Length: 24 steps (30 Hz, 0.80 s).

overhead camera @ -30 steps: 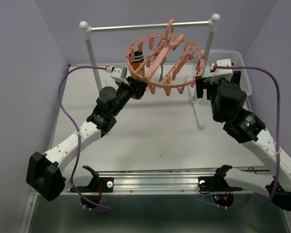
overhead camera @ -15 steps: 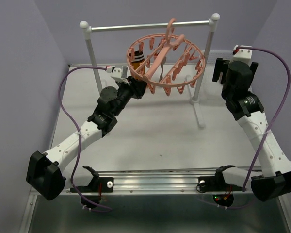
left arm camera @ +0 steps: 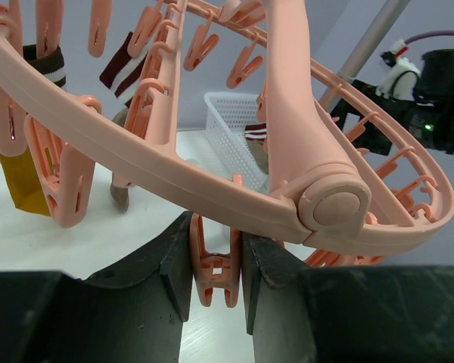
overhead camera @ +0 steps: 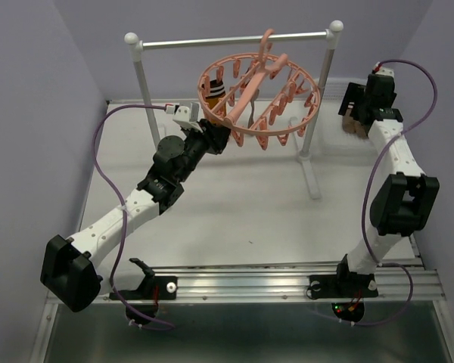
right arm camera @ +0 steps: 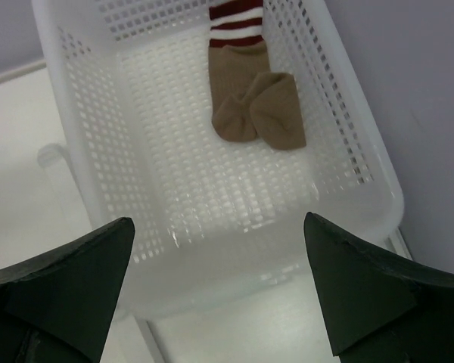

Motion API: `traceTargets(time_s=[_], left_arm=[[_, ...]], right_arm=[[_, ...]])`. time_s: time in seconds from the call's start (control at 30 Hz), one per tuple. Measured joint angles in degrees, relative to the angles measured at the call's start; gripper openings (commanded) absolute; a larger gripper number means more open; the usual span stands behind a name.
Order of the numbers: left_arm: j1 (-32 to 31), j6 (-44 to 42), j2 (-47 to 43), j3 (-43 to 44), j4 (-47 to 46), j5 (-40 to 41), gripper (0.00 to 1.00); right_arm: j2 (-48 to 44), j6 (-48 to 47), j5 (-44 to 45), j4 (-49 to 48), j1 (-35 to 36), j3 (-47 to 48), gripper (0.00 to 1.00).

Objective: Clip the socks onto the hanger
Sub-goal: Adjust the sock in the bin.

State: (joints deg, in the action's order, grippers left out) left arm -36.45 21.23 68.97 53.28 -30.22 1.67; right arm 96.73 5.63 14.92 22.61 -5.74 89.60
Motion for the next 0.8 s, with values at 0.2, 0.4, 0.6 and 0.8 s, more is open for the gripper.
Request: traceTargets(time_s=[0.2, 0.4, 0.6, 0.8], left_arm=[[-0.7, 0.6, 0.0, 0.0, 0.0, 0.2, 0.0], [-1.0, 0.8, 0.0, 0.0, 0.1, 0.2, 0.0], [-1.1, 0.8, 0.0, 0.0, 0.3, 0.1, 0.0], [-1.2, 0.8, -0.1, 0.1, 0.5, -0.1, 0.0]], right_arm=[[17.6, 1.2, -3.5, -0.7, -1.5, 16.5, 0.93], [30.9, 1.2, -6.5, -0.6, -2.2, 26.6, 0.83], [40.4, 1.1, -6.4, -0.2, -2.8, 31.7, 0.76], [43.6, 1.0, -3.5, 0.4, -2.9, 31.8, 0.73]])
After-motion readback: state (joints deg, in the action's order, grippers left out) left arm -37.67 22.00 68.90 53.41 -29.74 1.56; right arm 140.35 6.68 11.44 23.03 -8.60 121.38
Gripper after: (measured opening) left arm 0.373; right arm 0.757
